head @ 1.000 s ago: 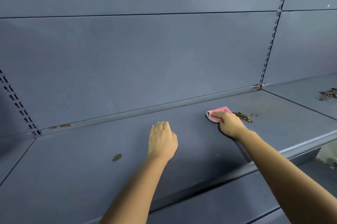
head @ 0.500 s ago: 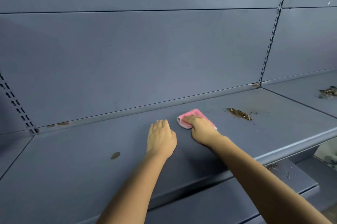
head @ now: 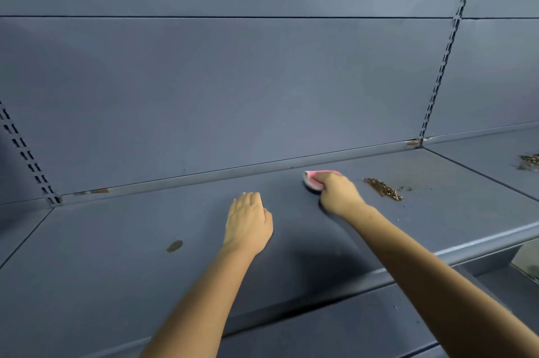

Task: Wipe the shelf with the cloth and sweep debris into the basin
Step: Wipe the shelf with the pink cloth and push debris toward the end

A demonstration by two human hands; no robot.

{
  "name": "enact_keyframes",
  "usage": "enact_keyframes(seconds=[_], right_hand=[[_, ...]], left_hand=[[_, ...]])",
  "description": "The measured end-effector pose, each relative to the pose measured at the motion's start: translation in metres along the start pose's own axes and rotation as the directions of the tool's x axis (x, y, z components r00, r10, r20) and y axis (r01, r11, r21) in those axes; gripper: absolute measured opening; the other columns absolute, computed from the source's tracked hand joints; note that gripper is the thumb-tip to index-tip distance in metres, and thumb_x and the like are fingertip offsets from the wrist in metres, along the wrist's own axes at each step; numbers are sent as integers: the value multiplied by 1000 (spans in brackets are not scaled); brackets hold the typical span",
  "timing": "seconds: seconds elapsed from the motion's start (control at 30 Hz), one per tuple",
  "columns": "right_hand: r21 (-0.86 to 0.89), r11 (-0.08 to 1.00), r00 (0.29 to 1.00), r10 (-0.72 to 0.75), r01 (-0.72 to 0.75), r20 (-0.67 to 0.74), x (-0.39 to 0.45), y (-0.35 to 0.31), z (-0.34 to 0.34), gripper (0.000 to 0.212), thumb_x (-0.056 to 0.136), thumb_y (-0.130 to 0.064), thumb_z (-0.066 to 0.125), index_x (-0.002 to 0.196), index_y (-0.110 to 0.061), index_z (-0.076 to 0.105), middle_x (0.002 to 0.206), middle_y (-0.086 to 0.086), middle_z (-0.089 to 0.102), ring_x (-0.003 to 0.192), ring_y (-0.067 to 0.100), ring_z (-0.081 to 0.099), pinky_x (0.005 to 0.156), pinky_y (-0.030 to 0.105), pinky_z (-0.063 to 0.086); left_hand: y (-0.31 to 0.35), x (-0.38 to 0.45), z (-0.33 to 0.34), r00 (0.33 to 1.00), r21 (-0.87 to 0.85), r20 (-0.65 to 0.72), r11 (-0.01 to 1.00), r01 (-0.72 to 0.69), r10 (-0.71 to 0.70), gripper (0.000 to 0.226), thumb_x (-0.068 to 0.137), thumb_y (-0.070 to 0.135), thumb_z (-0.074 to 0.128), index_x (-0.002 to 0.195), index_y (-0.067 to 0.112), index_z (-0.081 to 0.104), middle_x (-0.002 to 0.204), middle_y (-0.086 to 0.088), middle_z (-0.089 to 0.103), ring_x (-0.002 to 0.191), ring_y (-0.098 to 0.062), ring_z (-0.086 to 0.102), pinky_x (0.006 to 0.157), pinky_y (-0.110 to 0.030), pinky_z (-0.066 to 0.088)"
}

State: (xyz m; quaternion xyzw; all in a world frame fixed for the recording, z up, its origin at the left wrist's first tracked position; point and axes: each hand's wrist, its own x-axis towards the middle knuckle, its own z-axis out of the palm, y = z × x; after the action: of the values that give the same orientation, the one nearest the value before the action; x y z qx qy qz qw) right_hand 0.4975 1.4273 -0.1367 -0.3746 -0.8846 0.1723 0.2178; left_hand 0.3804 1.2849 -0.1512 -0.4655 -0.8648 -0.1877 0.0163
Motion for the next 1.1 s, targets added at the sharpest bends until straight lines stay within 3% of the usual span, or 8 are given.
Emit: enact_keyframes(seconds=[0.1,0.13,0.23,0.53,0.73,0.83,0.97,1.1], right_hand=[[-102,995,974,9,15,226,10,-30,21,36,67,13,27,60,-20,41,85,1,49,102,7,21,69,13,39],[-181,983,953,31,26,301,12,-35,21,30,55,11,23,59,-18,30,75,-1,36,65,26,31,50,11,25],[-263,960,905,27,95,425,16,-33,9,30,40,2,20,61,-19,26,68,-4,24,53,16,23,24,9,12],[-33,997,975,69,-63,213,12,51,-20,47,89,1,37,77,-44,31,110,5,47,103,14,43,74,15,27],[6,990,981,140,-142,132,4,47,-34,53,74,8,27,81,-32,60,116,0,58,102,42,53,89,19,39],[35,999,993,4,-8,119,-18,14,-39,45,89,1,34,120,-18,61,135,5,56,125,32,49,98,26,40],[100,988,957,-138,116,256,-45,-21,-16,34,91,-7,36,95,-21,66,109,9,61,99,30,56,84,29,45],[-2,999,950,-41,43,309,-51,-33,-1,28,55,7,21,55,-21,21,68,-3,28,65,19,25,51,23,21]], left_hand=[[0,0,-1,1000,5,13,1000,14,-14,27,96,11,31,115,3,49,126,-11,53,125,-27,43,111,-33,30],[1,0,-1,1000,10,21,1000,23,-23,27,97,11,31,115,3,49,127,-11,53,126,-27,43,111,-33,29],[2,0,-1,999,28,23,999,38,-39,30,98,12,30,121,4,47,130,-9,51,132,-26,39,114,-32,27],[3,-1,2,997,73,-5,994,76,-76,33,99,13,30,126,3,47,134,-10,50,136,-23,37,114,-30,22],[7,-3,-2,999,119,28,992,32,-35,37,99,14,29,132,4,41,142,-9,44,141,-24,31,118,-31,18],[13,-2,-3,999,109,49,994,3,-9,40,99,13,28,137,3,37,148,-11,38,145,-22,24,120,-31,13],[38,0,-2,1000,-9,7,1000,8,-8,26,98,11,32,112,-2,50,123,-17,54,117,-31,47,99,-33,32],[54,2,7,999,-53,-7,998,37,-37,29,100,19,36,111,-3,50,123,-19,55,114,-34,48,94,-35,34]])
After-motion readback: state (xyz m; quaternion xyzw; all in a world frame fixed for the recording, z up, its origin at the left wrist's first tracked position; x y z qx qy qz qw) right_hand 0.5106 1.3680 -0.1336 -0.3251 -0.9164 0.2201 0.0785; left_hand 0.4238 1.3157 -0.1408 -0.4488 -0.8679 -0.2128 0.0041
